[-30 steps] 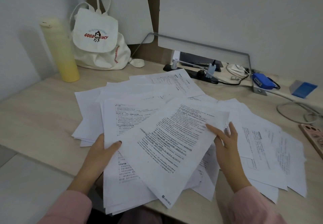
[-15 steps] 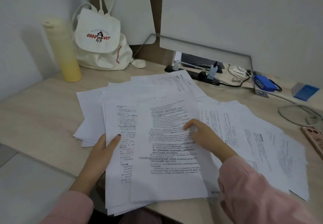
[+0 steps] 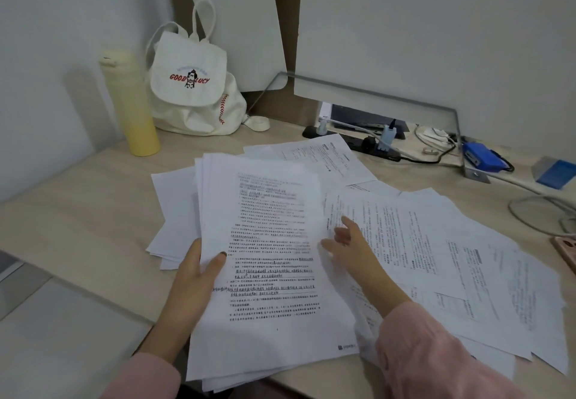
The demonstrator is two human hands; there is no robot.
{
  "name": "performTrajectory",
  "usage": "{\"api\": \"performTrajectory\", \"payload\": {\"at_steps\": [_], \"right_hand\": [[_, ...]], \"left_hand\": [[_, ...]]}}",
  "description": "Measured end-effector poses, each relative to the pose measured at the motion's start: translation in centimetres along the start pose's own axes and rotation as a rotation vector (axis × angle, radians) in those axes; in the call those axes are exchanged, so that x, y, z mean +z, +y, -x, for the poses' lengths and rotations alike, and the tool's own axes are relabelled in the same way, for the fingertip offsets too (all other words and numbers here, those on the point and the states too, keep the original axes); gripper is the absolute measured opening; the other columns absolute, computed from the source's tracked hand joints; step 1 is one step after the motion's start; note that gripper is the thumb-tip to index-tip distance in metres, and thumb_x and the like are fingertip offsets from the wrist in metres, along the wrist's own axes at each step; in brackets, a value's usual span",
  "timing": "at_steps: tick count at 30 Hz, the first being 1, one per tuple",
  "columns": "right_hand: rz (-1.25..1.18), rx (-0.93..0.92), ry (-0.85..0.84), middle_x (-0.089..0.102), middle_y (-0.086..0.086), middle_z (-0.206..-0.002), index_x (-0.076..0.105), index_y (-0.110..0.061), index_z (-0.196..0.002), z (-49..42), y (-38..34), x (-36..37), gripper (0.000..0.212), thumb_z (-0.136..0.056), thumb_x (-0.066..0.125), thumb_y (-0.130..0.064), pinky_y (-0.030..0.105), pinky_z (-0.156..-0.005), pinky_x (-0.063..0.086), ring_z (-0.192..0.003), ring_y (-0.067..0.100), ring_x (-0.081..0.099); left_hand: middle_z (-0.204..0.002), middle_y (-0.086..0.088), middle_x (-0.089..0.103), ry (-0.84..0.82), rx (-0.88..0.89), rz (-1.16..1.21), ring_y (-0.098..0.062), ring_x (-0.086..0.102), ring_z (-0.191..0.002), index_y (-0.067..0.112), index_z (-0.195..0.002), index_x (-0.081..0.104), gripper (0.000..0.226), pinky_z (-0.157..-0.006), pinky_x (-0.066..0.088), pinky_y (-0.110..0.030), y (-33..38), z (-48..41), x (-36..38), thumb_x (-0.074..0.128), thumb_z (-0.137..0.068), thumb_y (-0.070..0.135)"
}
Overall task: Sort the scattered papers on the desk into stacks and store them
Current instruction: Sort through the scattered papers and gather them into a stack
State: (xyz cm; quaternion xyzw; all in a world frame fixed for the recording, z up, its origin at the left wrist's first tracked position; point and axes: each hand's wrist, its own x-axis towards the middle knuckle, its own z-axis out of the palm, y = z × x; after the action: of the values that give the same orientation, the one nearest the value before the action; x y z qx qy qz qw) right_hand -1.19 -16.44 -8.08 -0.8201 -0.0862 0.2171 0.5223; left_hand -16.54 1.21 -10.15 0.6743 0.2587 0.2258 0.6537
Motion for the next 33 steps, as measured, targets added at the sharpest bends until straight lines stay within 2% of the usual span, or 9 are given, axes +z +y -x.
{"api": "performTrajectory", "payload": {"at_steps": [2, 5, 9, 11, 15, 19, 23, 29, 33], "right_hand": [[-0.157, 0.047, -0.054, 0.057, 0.006, -0.125, 0.038, -0.015, -0.138, 1.2, -0.4, -1.2, 0.05, -0.091, 0.055, -0.014, 0.03, -0.09, 0.044, -0.11, 0.024, 0.058], [-0.328, -0.108, -0.001, 0.071, 0.009, -0.105, 0.058, -0.014, -0.116, 3.2, -2.4, -2.9, 0.028, -0.09, 0.05, -0.006, 0.036, -0.081, 0.054, -0.093, 0.024, 0.068], [-0.458, -0.373, 0.118, 0.07, 0.001, -0.099, 0.061, -0.02, -0.1, 5.4, -5.4, -5.1, 0.021, -0.089, 0.05, -0.005, 0.027, -0.075, 0.051, -0.09, 0.014, 0.066], [-0.503, -0.431, 0.081, 0.068, -0.001, -0.108, 0.061, -0.022, -0.105, 6.0, -5.7, -5.5, 0.026, -0.088, 0.05, -0.004, 0.029, -0.082, 0.053, -0.098, 0.012, 0.064], [-0.428, -0.302, 0.013, 0.063, -0.01, -0.121, 0.051, -0.025, -0.127, 6.4, -3.6, -4.6, 0.039, -0.089, 0.053, -0.015, 0.031, -0.099, 0.046, -0.113, 0.009, 0.058], [-0.412, -0.242, -0.021, 0.068, -0.009, -0.113, 0.059, -0.023, -0.12, 6.9, -2.8, -3.7, 0.031, -0.089, 0.054, -0.021, 0.028, -0.089, 0.048, -0.1, 0.005, 0.064], [-0.51, -0.29, 0.057, 0.071, -0.008, -0.108, 0.062, -0.019, -0.116, 7.0, -3.1, -4.0, 0.029, -0.09, 0.051, -0.014, 0.022, -0.08, 0.049, -0.096, 0.005, 0.066], [-0.443, -0.224, 0.012, 0.073, -0.015, -0.099, 0.066, -0.026, -0.107, 7.4, -1.9, -3.4, 0.025, -0.092, 0.048, -0.017, 0.017, -0.071, 0.049, -0.091, 0.002, 0.068], [-0.471, -0.269, 0.062, 0.072, -0.011, -0.105, 0.066, -0.026, -0.11, 7.0, -2.5, -3.5, 0.027, -0.093, 0.046, -0.018, 0.023, -0.08, 0.049, -0.096, 0.004, 0.067]], "left_hand": [[-0.108, 0.008, 0.067, -0.01, 0.06, 0.075, -0.013, 0.063, -0.102, 0.033, -0.104, 0.057, 0.022, -0.093, 0.048, -0.036, 1.6, 0.4, 0.5, 0.05, -0.094, 0.014], [-0.115, 0.002, 0.069, -0.021, 0.21, 0.166, -0.019, 0.064, -0.109, 0.034, -0.107, 0.061, 0.021, -0.095, 0.048, -0.043, 4.7, 0.3, 1.3, 0.057, -0.089, 0.024], [-0.096, 0.017, 0.072, -0.012, 0.423, 0.229, -0.001, 0.066, -0.093, 0.034, -0.099, 0.06, 0.023, -0.074, 0.052, -0.017, 9.3, -0.4, 2.1, 0.058, -0.079, 0.024], [-0.096, 0.018, 0.069, 0.016, 0.493, 0.214, -0.001, 0.064, -0.093, 0.038, -0.098, 0.057, 0.026, -0.074, 0.051, -0.016, 10.1, -0.6, 2.2, 0.061, -0.074, 0.03], [-0.092, 0.023, 0.067, 0.025, 0.473, 0.149, 0.003, 0.063, -0.089, 0.038, -0.1, 0.054, 0.03, -0.073, 0.05, -0.017, 7.9, -0.1, 3.0, 0.056, -0.069, 0.041], [-0.097, 0.031, 0.067, 0.062, 0.418, 0.144, 0.011, 0.061, -0.093, 0.037, -0.111, 0.052, 0.034, -0.073, 0.047, -0.005, 5.2, 0.6, 3.7, 0.055, -0.078, 0.027], [-0.089, 0.034, 0.067, 0.073, 0.431, 0.146, 0.014, 0.061, -0.085, 0.034, -0.101, 0.053, 0.026, -0.069, 0.048, -0.005, 5.9, 0.5, 4.0, 0.051, -0.079, 0.022], [-0.102, 0.031, 0.067, 0.054, 0.361, 0.116, 0.008, 0.062, -0.098, 0.041, -0.108, 0.054, 0.036, -0.083, 0.051, -0.016, 3.3, 1.1, 3.9, 0.057, -0.072, 0.045], [-0.101, 0.031, 0.067, 0.077, 0.404, 0.132, 0.009, 0.061, -0.098, 0.038, -0.106, 0.055, 0.027, -0.08, 0.049, -0.01, 3.6, 0.9, 4.0, 0.053, -0.083, 0.025]]}}
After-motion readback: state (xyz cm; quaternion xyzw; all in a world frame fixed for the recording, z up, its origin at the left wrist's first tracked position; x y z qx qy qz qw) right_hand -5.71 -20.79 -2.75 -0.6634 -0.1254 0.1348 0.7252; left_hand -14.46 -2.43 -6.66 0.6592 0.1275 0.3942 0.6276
